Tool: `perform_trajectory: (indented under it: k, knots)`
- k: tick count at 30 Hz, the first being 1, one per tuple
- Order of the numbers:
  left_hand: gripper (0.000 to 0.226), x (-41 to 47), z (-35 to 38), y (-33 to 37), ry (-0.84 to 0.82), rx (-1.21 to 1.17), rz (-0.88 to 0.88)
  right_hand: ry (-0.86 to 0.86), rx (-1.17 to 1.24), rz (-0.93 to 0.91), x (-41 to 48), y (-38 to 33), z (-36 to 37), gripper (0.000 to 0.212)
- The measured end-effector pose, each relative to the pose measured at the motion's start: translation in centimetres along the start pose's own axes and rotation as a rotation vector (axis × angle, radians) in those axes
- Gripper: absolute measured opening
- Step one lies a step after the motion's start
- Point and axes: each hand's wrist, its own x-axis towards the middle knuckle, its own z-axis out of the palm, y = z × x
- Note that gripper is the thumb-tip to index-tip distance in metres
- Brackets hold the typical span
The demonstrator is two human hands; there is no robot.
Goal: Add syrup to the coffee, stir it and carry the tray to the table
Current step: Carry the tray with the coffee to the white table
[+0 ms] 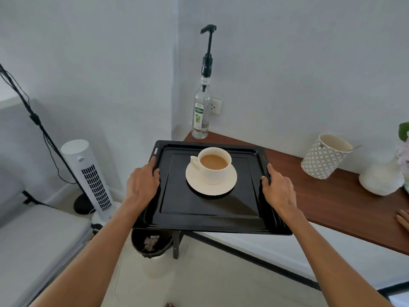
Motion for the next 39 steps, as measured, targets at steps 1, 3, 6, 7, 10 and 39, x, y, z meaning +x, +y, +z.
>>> perform_trajectory:
  k: [1, 3, 6, 7, 10, 39]
  knots:
    - [0.049, -0.5, -0.6, -0.7, 0.016, 0.002, -0.012, -0.008, 0.004, -0.017, -0.2, -0.7, 0.3, 0.053]
    - [0.048, -1.4, -1.7, -2.2, 0.06, 0.01, -0.026, -0.019, 0.011, -0.051, -0.5, -2.2, 0.9, 0.053]
    - [0.048, -2.6, -3.6, -4.5, 0.12, 0.029, -0.081, -0.035, 0.027, -0.111, -0.7, -4.9, 2.0, 0.053]
    - [0.047, -3.1, -4.3, -5.3, 0.142, 0.047, -0.108, -0.042, 0.028, -0.136, -0.7, -5.8, 2.4, 0.053]
    - [0.046, -4.0, -6.4, -7.8, 0.21, 0.096, -0.171, -0.06, 0.04, -0.207, -0.8, -9.0, 3.8, 0.053]
    - [0.047, -19.4, -29.6, -35.6, 0.541, 0.277, -0.728, -0.409, 0.261, -0.813, -13.0, -48.4, 20.1, 0.047]
